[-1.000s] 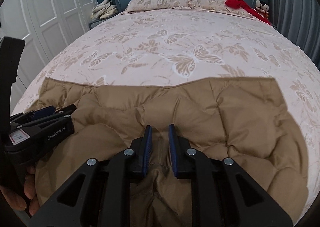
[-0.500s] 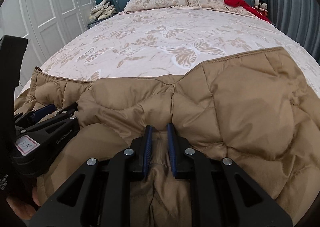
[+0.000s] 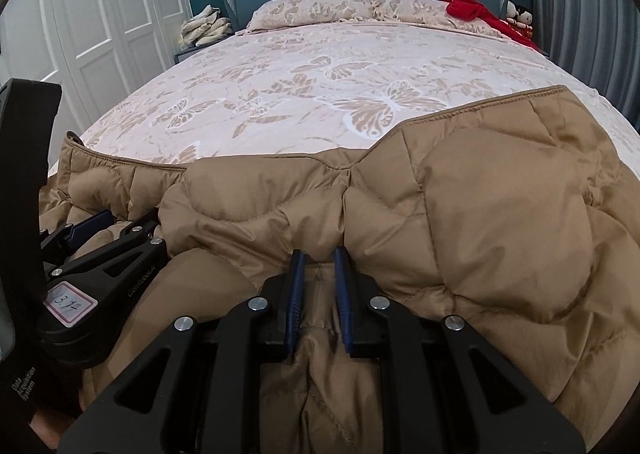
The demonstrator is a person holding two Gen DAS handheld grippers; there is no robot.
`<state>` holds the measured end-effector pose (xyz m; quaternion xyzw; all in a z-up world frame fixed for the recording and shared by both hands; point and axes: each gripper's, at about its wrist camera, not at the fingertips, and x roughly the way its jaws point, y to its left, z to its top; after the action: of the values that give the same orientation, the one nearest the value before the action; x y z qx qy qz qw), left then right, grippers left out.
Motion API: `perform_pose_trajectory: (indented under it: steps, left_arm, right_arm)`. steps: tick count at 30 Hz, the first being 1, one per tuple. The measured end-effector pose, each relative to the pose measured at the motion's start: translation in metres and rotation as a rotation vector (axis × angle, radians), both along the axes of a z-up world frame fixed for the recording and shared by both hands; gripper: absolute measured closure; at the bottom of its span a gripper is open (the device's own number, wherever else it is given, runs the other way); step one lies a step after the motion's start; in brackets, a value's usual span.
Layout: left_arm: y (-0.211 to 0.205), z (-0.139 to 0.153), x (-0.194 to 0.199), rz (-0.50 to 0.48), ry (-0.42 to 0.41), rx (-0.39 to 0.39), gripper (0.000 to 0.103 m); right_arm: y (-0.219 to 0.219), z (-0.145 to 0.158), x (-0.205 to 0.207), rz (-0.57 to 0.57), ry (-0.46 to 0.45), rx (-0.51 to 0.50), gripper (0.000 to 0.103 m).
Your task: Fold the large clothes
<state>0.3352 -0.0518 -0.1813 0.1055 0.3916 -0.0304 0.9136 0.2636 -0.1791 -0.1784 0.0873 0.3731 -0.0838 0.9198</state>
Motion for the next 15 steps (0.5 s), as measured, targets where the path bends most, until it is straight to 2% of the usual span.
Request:
perform_pose_trajectory:
  steps: [10, 13, 15]
  left_arm:
    - [-0.001, -0.003, -0.002, 0.003, -0.017, -0.004, 0.055]
    - [0.009, 0.005, -0.001, -0.009, 0.025, -0.063, 0.053]
    - [0.022, 0.019, -0.004, -0.031, 0.088, -0.107, 0.052]
  right_arm:
    - [0.003, -0.002, -0.001, -0.006, -0.022, -0.022, 0.089]
    - [-0.003, 0.003, 0.002, 0.006, 0.005, 0.024, 0.089]
    - [-0.008, 0.019, 0.0, 0.0, 0.055, 0.053, 0.088]
